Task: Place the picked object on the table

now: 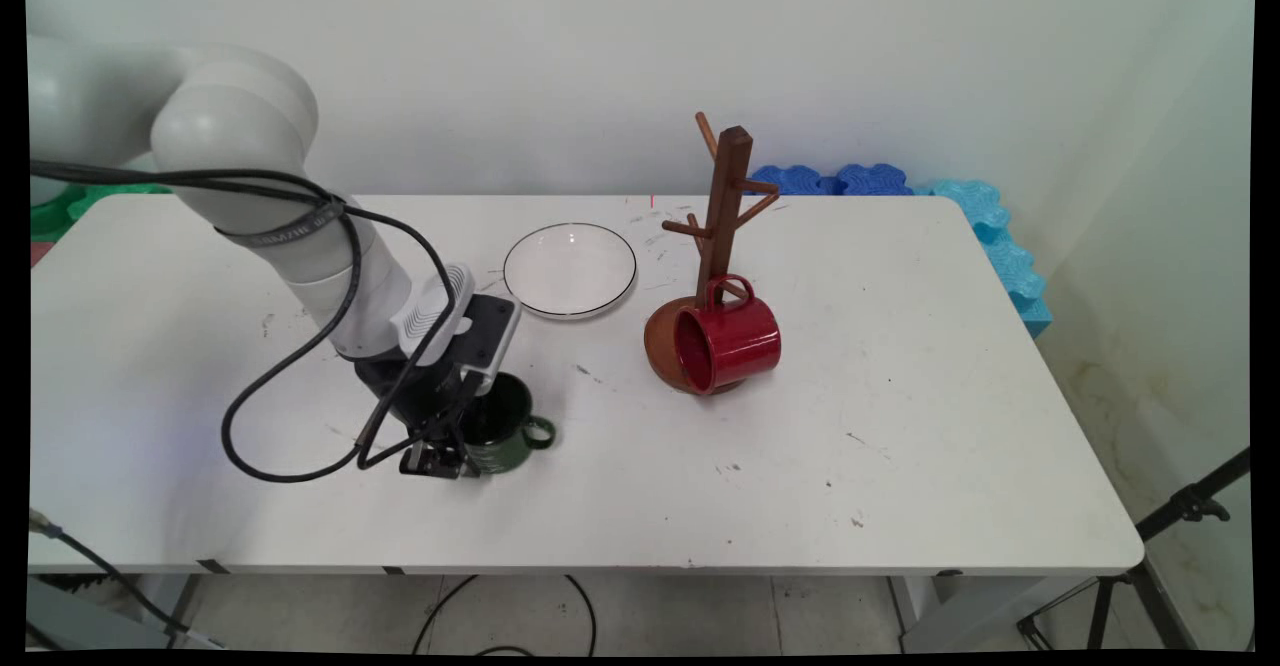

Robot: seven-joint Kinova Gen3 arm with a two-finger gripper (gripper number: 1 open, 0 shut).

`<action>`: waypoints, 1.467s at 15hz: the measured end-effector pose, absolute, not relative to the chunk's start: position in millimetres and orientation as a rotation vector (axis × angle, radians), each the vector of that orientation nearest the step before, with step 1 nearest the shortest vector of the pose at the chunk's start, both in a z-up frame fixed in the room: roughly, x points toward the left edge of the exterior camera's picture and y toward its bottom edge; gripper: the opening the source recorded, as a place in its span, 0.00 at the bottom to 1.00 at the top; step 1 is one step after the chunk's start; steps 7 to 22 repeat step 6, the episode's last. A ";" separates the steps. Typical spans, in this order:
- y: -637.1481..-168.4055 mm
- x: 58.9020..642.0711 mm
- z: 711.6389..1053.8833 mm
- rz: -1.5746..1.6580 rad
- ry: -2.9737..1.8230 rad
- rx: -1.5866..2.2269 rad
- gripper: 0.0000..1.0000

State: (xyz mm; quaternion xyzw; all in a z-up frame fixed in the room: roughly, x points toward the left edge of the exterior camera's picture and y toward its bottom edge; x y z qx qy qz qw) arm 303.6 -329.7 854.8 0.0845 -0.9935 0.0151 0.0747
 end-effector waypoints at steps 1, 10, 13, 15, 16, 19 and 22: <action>-329.8 303.1 854.2 0.045 -2.978 0.256 1.00; -328.8 298.0 857.6 0.032 -2.941 0.279 1.00; -328.8 298.0 857.6 0.032 -2.941 0.279 1.00; -328.8 298.0 857.6 0.032 -2.941 0.279 1.00; -328.8 298.0 857.6 0.032 -2.941 0.279 1.00; -328.8 298.0 857.6 0.032 -2.941 0.279 1.00; -328.8 298.0 857.6 0.032 -2.941 0.279 1.00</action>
